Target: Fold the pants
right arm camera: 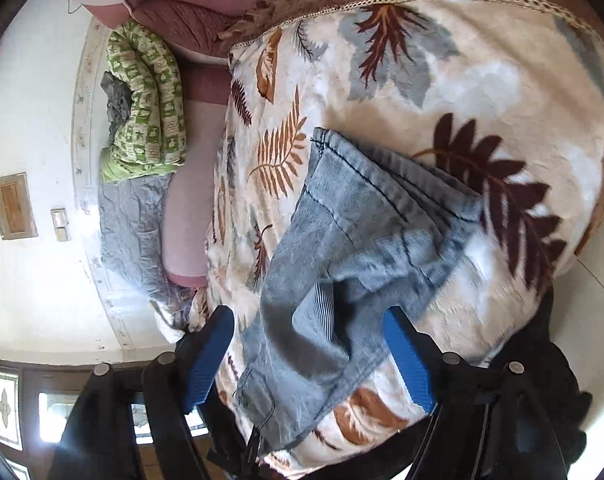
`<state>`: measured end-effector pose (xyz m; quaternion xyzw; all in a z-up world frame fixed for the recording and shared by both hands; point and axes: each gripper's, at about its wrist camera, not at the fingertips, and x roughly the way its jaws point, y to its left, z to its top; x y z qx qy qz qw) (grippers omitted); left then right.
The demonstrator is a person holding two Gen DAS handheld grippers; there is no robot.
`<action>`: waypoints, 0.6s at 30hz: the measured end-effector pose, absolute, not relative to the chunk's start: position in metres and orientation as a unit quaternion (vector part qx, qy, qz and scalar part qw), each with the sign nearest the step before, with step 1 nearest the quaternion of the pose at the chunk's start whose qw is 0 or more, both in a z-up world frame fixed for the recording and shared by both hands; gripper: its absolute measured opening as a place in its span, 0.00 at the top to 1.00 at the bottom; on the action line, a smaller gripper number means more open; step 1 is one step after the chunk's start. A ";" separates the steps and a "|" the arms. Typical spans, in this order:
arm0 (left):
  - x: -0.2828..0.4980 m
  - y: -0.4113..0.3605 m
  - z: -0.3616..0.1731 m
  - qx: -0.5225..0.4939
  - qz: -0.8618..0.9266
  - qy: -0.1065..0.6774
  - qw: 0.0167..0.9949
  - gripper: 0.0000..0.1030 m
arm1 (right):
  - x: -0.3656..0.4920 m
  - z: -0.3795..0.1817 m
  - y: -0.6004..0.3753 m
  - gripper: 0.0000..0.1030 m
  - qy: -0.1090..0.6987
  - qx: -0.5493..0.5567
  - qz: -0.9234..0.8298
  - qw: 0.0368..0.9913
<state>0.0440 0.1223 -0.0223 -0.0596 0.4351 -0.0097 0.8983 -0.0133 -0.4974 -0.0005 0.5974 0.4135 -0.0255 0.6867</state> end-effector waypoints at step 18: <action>0.045 0.124 -0.023 -0.057 -0.011 0.434 0.899 0.26 | 0.039 0.103 -0.491 0.55 0.409 0.354 -0.055 0.839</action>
